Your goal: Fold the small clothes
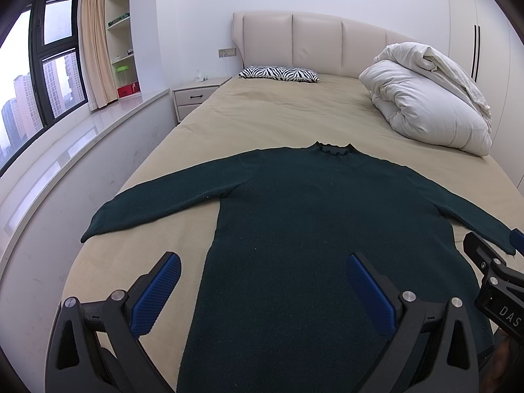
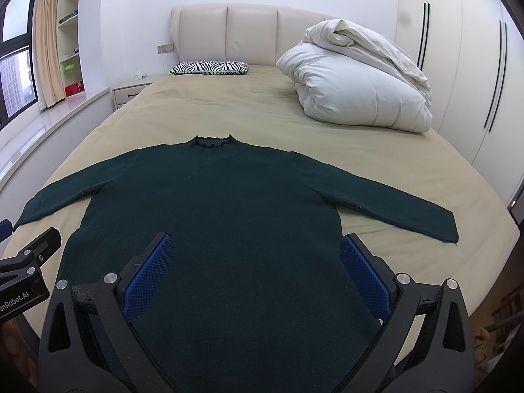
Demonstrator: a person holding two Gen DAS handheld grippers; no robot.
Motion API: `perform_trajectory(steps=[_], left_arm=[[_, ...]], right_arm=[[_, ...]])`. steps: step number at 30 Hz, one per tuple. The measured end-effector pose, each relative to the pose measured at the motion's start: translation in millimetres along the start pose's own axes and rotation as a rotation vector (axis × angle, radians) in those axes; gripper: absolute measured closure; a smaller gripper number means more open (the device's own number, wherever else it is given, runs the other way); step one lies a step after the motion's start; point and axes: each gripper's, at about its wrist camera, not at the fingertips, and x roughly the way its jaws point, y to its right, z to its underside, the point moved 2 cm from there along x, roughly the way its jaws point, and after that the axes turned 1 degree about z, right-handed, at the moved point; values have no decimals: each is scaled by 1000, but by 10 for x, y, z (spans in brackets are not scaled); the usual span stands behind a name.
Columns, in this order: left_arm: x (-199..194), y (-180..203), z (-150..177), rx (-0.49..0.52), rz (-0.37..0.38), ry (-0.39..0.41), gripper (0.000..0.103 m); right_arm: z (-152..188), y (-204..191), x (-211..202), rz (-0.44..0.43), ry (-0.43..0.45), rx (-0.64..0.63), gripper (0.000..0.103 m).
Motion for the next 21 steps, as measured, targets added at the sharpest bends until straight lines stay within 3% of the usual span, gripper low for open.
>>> perform_trajectory(steps=[17,21], left_arm=[[2,0,0,0,0,-1,0],[1,0,-2,-1,0,-1,0]], right_arm=[[21,-24,11,-1,-4,0,0],[163,-77,120,-2,-6,-2,0]])
